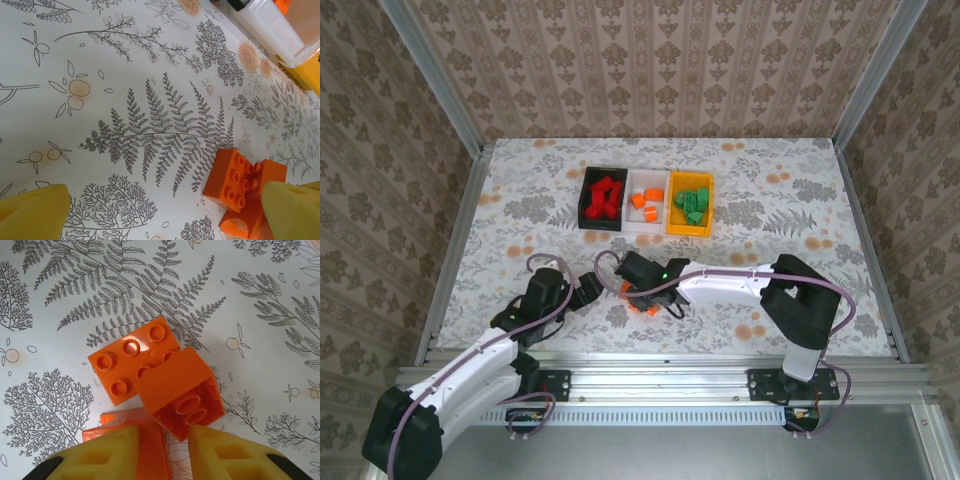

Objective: Sort the legos into containers by color

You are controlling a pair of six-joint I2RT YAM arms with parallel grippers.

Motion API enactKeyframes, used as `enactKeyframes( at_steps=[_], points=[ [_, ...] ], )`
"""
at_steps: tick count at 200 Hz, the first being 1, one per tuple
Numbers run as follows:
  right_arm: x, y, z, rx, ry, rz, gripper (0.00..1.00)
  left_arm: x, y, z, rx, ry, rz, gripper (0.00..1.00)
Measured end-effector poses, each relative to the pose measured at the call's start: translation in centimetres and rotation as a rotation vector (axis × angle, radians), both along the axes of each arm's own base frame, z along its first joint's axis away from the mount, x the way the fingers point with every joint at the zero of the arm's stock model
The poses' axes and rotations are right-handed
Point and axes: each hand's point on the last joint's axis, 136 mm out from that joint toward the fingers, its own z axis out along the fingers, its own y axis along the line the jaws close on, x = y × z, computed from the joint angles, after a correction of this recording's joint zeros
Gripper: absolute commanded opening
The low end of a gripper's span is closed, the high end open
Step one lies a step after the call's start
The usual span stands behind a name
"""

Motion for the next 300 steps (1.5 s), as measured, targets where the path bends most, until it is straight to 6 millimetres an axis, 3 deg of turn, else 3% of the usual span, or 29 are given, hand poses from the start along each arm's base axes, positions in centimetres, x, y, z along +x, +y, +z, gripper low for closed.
enactKeyframes(
  at_steps=[58, 66, 76, 103, 125, 157, 204, 249, 300],
  points=[
    [2.4, -0.6, 3.5, 0.054, -0.055, -0.039, 0.34, -0.1, 0.0, -0.8, 0.019, 0.03, -0.001, 1.0],
    [2.8, -0.7, 3.8, 0.062, -0.059, -0.047, 0.39, -0.1, 0.0, -0.9, 0.021, 0.033, -0.002, 1.0],
    [3.1, -0.6, 4.0, 0.069, -0.057, -0.036, 0.52, -0.1, 0.0, -1.0, 0.023, 0.035, -0.003, 1.0],
    [2.9, 0.0, 3.7, 0.088, -0.022, -0.003, 0.7, -0.2, 0.0, -1.0, 0.021, 0.037, -0.008, 1.0],
    [2.4, 0.3, 2.5, 0.067, 0.009, 0.045, 0.77, -0.2, -0.1, -1.0, 0.02, 0.037, -0.013, 1.0],
    [2.3, 0.1, 0.5, 0.02, 0.037, 0.093, 0.73, -0.2, -0.3, -0.9, 0.014, 0.034, -0.02, 1.0],
    [3.6, -1.1, -0.1, 0.037, 0.075, 0.087, 0.72, 0.0, -0.4, -0.6, 0.008, 0.021, -0.023, 1.0],
    [3.3, -0.5, -1.9, 0.033, 0.11, 0.114, 0.72, 0.0, -0.4, -1.1, 0.021, 0.033, -0.027, 1.0],
    [4.1, -0.4, -2.3, 0.039, 0.098, 0.097, 0.57, 0.2, -0.6, -1.0, 0.022, 0.033, -0.029, 1.0]
  ],
)
